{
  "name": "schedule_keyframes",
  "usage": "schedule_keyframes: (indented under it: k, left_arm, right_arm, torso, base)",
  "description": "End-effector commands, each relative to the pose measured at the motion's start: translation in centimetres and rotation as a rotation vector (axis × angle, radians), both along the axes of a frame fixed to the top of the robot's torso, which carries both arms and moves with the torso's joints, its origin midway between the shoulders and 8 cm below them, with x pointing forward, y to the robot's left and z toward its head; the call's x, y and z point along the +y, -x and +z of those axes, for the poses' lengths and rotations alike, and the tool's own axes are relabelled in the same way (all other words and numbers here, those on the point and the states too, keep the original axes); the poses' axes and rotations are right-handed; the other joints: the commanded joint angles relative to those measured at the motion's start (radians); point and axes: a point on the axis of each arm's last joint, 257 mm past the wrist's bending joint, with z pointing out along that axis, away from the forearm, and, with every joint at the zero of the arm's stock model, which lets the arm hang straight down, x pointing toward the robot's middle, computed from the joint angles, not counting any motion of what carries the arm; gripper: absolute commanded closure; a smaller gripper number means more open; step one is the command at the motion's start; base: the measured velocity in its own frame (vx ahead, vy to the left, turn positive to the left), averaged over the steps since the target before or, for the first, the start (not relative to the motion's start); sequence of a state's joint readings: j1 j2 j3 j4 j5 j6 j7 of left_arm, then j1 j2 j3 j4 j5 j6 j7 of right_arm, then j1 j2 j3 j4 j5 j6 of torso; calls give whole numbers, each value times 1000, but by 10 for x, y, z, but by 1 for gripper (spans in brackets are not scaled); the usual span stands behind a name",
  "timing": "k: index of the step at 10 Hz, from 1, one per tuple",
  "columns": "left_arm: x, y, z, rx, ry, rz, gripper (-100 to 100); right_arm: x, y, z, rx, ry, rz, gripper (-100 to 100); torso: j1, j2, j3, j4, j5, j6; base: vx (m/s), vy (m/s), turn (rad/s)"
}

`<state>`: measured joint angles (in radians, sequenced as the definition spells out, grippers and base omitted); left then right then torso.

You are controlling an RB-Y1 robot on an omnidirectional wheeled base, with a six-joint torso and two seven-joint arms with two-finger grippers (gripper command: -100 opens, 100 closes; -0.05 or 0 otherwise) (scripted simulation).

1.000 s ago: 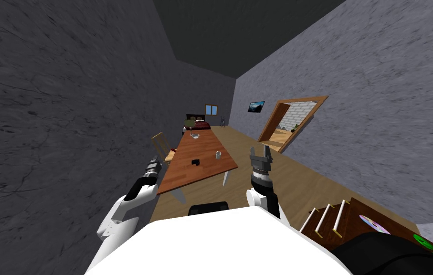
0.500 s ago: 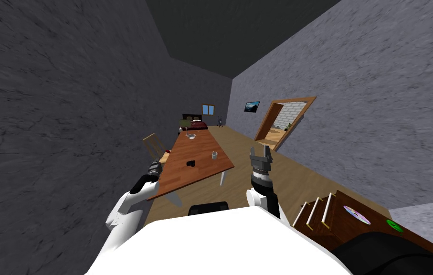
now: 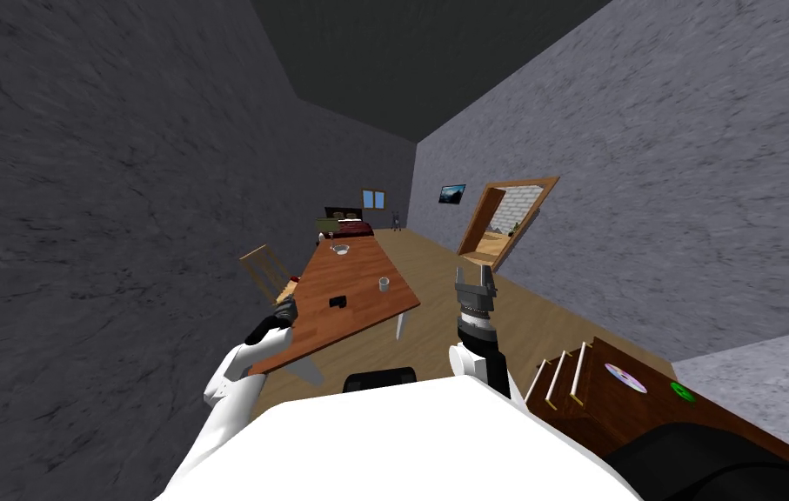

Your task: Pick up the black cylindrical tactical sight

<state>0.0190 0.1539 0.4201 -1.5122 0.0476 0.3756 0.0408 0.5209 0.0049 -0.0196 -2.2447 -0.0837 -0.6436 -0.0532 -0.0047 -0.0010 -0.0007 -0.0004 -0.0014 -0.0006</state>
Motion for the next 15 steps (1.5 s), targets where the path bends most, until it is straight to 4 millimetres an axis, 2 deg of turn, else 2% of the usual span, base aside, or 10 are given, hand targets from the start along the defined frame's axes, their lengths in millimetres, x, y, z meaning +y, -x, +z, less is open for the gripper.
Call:
schedule_keyframes:
  k: [1,7,12,13,14,15]
  left_arm:
    - [-2,1,-17,46,29,9,-100]
    - [-14,6,-77,222,150,34,-100]
    - [-28,12,-107,316,214,42,-100]
    - [-25,10,-103,303,205,41,-100]
    - [-26,10,-104,306,208,42,0]
    - [-29,12,-112,307,207,38,-100]
  right_arm:
    - [0,0,0,0,0,0,0]
    - [0,0,0,0,0,0,0]
    - [0,0,0,0,0,0,0]
    - [0,0,0,0,0,0,0]
    - [0,0,0,0,0,0,0]
    - [0,0,0,0,0,0,0]
  torso:
    - [0,0,0,0,0,0]
    - [0,-1,0,0,0,0]
    - [2,1,0,0,0,0]
    - [2,1,0,0,0,0]
    - [3,2,1,0,1,-1]
    - [4,2,1,0,1,-1]
  base:
    - [16,-44,-60]
    - [36,-67,-129]
    - [29,-40,-85]
    - [13,-17,-14]
    - [0,0,0]
    - [38,19,22]
